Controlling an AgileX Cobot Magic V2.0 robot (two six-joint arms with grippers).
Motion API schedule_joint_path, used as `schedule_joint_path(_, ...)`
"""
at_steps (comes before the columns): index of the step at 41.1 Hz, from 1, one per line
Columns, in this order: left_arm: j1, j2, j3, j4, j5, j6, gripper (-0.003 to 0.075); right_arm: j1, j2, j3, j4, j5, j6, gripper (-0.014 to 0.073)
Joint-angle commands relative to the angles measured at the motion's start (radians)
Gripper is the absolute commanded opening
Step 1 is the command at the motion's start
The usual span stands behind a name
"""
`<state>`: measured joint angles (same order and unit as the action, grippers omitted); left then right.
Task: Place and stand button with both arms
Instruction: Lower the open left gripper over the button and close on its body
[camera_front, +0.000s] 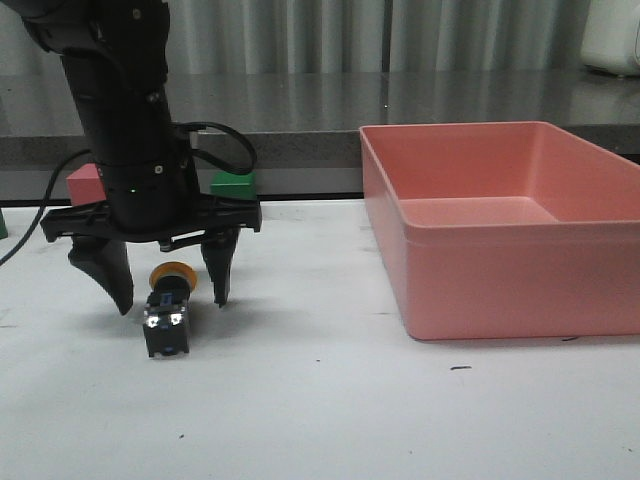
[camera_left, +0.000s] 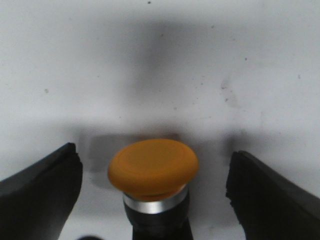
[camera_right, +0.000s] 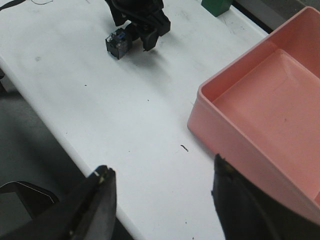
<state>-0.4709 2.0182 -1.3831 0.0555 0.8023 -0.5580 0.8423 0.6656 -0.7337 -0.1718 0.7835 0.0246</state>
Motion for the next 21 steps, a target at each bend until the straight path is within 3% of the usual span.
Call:
schedule_joint_path(1,-0.006,-0.046,-0.030,0.001,-0.012,-0.016,0.0564,-0.004,-0.001,-0.024,-0.019,-0.058,-0.006,0.0448)
schedule_joint_path(5,-0.006,-0.046,-0.030,-0.001,-0.007,-0.018,0.0526,-0.004,-0.001,-0.024,-0.019,-0.058,-0.006,0.0448)
schedule_joint_path(15,-0.006,-0.046,-0.030,-0.003,0.011,-0.018,0.0300,-0.004,-0.001,-0.024,-0.019,-0.058,-0.006,0.0448)
schedule_joint_path(21,-0.006,-0.046,-0.030,-0.003,0.016,-0.018,0.0230,-0.004,-0.001,-0.024,-0.019,-0.058,-0.006,0.0448)
